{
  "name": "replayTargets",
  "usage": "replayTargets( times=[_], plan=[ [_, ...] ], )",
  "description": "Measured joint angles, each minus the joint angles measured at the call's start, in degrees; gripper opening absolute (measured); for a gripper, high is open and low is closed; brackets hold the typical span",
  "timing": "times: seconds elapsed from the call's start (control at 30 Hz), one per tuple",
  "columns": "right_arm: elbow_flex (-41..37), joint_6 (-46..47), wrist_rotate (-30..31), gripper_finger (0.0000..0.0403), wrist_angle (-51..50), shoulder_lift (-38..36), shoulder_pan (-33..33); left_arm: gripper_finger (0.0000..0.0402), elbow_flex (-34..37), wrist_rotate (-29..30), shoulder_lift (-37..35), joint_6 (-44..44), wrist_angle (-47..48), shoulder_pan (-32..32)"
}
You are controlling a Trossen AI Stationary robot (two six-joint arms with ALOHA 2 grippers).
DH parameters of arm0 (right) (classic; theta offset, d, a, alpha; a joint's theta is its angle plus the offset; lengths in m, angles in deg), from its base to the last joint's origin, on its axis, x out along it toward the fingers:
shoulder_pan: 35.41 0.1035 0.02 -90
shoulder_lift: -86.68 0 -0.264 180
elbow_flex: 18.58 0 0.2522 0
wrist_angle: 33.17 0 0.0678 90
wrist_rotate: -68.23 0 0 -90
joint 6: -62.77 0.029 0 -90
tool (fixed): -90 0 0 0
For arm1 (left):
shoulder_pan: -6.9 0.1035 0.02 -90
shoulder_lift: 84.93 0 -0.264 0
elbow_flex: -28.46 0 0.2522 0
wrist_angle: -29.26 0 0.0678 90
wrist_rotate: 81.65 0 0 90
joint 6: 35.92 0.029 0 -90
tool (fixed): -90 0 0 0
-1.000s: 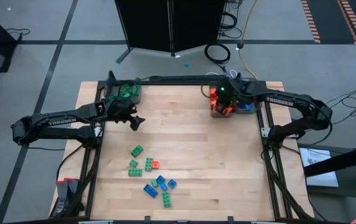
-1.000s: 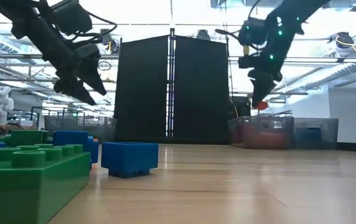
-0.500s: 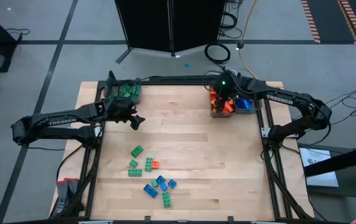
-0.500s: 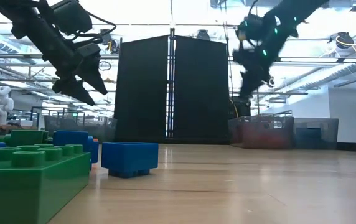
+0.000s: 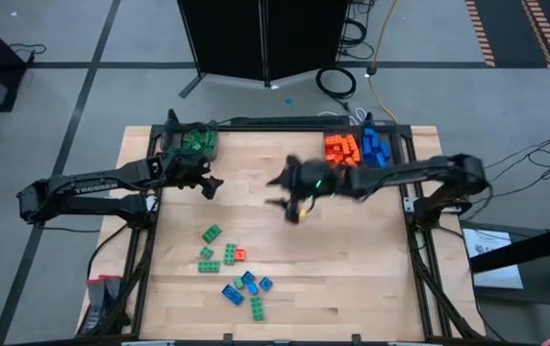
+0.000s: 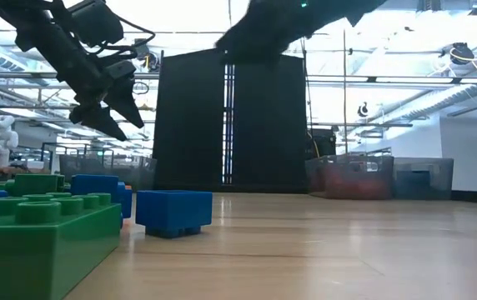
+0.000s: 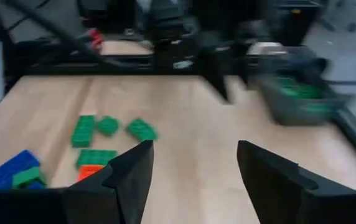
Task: Sort blocks
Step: Put the orange game piece into the middle black bin
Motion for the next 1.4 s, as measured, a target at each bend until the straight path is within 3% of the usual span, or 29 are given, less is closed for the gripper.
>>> replayTargets(
  times=[0.2, 0.4, 0.53, 0.93, 1.27, 1.4],
  plan=[
    [1.7, 1.2, 1.1, 0.0217, 11.2, 13.6, 7.6, 0.0343, 0.0, 0.0, 0.0, 0.1, 0.8, 0.0],
    [13.4, 3.6, 0.9, 0.0218, 5.8, 24.7, 10.7, 0.0343, 0.0, 0.0, 0.0, 0.5, 0.9, 0.0],
    [21.5, 5.3, -2.4, 0.0219, 2.6, 30.7, 11.7, 0.0343, 0.0, -0.1, 0.0, 0.5, 1.1, 0.0],
    [23.7, 12.7, -3.5, 0.0223, 0.2, 35.1, 12.6, 0.0343, 0.0, -0.8, 0.0, 0.4, 2.4, -0.1],
    [23.7, 15.7, 5.4, 0.0317, -2.1, 37.6, 15.3, 0.0343, 0.0, -0.8, 0.0, 0.0, 2.1, 0.0],
    [23.7, 16.0, 8.5, 0.0337, -2.2, 37.8, 15.1, 0.0343, 0.0, -1.2, 0.0, 0.0, 2.2, -0.1]
  ],
)
